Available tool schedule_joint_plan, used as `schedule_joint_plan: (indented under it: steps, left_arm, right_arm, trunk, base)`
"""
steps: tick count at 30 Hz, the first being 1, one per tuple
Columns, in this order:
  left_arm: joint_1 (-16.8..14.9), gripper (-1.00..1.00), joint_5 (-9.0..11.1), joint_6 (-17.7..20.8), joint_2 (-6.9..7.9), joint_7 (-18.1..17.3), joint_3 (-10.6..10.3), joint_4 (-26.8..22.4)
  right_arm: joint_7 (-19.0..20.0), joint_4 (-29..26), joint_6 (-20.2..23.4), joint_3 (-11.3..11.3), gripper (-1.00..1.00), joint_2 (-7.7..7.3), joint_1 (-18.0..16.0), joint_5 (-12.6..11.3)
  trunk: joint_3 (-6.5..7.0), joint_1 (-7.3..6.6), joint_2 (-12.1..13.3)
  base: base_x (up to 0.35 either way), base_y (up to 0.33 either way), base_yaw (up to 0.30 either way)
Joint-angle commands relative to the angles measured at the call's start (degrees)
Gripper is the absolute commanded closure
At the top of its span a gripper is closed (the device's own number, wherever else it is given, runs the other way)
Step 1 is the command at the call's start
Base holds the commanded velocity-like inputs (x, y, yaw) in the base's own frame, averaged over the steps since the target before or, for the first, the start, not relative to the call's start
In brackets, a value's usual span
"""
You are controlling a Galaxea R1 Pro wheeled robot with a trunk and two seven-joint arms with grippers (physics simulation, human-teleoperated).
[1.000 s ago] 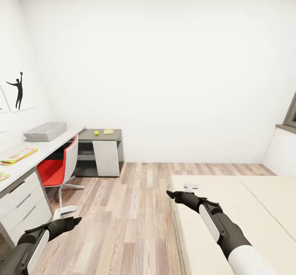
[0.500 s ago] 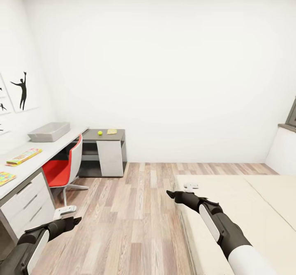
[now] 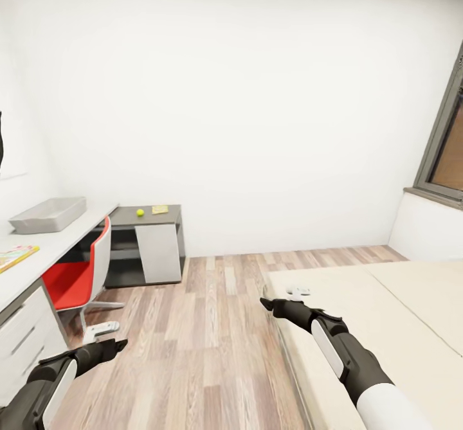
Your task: Put all the toys in the child's room - the three board games (two on the bed and one on the table), the two jigsaw puzzles on the table, and the tennis ball on the table - inside the toy box on the table in the child's room.
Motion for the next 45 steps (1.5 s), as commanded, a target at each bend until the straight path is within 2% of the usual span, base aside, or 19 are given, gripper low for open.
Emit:
schedule_joint_plan:
  steps: [1,12,45]
  left_arm:
    - [0.0,-1.00,0.3,0.4,0.00,-0.1,0.1,0.0]
    - [0.0,-1.00,0.3,0.4,0.00,-0.2,0.1,0.0]
    - [0.0,-1.00,0.3,0.4,-0.05,-0.2,0.1,0.0]
  right_arm:
    - [0.0,0.0,0.3,0.1,-1.00,-0.03,0.0,-0.3]
    - [0.0,0.1,0.3,0.1,-1.00,-0.03,0.0,-0.3]
    - [0.0,0.2,0.3,0.1,-1.00,-0.09,0.0,-0.3]
  trunk:
    - [-0.03,0.04,0.0]
    - [-0.03,0.04,0.0]
    - [-0.03,0.04,0.0]
  base:
    - [0.134,0.284,-0.274]
    - [0.098,0.283,-0.277]
    - [0.003,0.284,-0.278]
